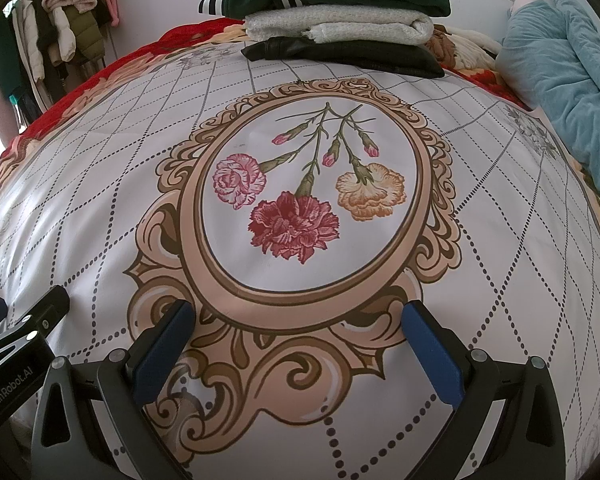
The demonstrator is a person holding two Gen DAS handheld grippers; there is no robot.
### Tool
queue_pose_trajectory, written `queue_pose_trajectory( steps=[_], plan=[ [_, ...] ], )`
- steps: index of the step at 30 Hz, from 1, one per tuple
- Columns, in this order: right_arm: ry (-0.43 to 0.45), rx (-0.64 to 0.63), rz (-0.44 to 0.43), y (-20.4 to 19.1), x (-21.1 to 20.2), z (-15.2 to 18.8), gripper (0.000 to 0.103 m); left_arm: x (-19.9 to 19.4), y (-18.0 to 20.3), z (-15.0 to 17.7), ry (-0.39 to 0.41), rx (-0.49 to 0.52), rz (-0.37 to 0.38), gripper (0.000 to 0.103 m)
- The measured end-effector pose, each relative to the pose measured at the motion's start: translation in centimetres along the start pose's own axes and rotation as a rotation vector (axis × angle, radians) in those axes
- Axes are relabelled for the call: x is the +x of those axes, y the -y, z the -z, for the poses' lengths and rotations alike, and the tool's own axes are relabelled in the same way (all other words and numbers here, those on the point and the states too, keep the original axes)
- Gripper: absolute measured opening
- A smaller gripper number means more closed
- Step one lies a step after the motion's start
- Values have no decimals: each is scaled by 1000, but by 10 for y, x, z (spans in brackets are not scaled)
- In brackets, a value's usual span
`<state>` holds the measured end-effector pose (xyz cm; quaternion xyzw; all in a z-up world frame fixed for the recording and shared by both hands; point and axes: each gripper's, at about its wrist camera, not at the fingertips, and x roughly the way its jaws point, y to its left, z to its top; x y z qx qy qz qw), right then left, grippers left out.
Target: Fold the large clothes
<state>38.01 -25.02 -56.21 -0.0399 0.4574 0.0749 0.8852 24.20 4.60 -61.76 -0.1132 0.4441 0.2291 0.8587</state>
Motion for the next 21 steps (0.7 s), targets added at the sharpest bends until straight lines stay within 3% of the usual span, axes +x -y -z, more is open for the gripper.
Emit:
queue_pose_trajectory(
  steps=[21],
  plan=[
    [0,-2,0,0,1,0,103,0,-1,0,-4,1,1,103]
  ],
)
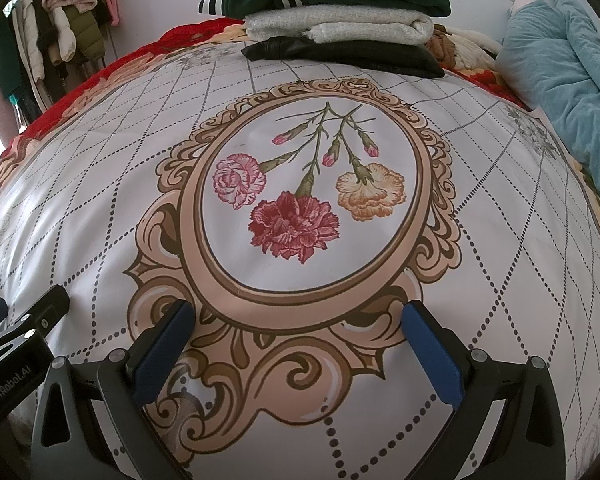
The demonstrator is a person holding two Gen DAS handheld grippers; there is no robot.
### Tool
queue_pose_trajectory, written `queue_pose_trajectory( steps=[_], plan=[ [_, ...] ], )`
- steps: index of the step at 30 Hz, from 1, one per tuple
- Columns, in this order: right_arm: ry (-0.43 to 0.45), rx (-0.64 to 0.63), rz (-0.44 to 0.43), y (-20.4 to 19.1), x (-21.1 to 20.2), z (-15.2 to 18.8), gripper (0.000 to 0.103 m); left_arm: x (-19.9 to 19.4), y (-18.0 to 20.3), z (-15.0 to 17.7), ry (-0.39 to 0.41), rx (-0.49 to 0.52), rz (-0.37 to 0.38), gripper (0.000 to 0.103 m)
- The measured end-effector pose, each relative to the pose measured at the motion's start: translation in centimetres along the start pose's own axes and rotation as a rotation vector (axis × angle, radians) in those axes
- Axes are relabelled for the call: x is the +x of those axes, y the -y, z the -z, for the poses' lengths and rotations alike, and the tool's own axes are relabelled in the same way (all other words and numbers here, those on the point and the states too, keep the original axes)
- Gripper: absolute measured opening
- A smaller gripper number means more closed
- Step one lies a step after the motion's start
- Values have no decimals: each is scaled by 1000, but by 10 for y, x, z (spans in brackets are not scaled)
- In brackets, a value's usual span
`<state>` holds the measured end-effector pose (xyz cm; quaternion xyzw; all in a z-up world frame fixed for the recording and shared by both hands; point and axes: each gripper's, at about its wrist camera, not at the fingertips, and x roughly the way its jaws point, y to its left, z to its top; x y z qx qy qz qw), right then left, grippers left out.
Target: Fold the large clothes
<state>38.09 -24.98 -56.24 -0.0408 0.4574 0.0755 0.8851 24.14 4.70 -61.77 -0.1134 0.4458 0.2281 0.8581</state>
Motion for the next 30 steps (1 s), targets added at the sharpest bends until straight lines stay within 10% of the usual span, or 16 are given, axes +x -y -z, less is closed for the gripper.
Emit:
queue_pose_trajectory(
  steps=[30],
  plan=[
    [-1,-1,0,0,0,0,103,0,0,0,0,1,0,103]
  ],
)
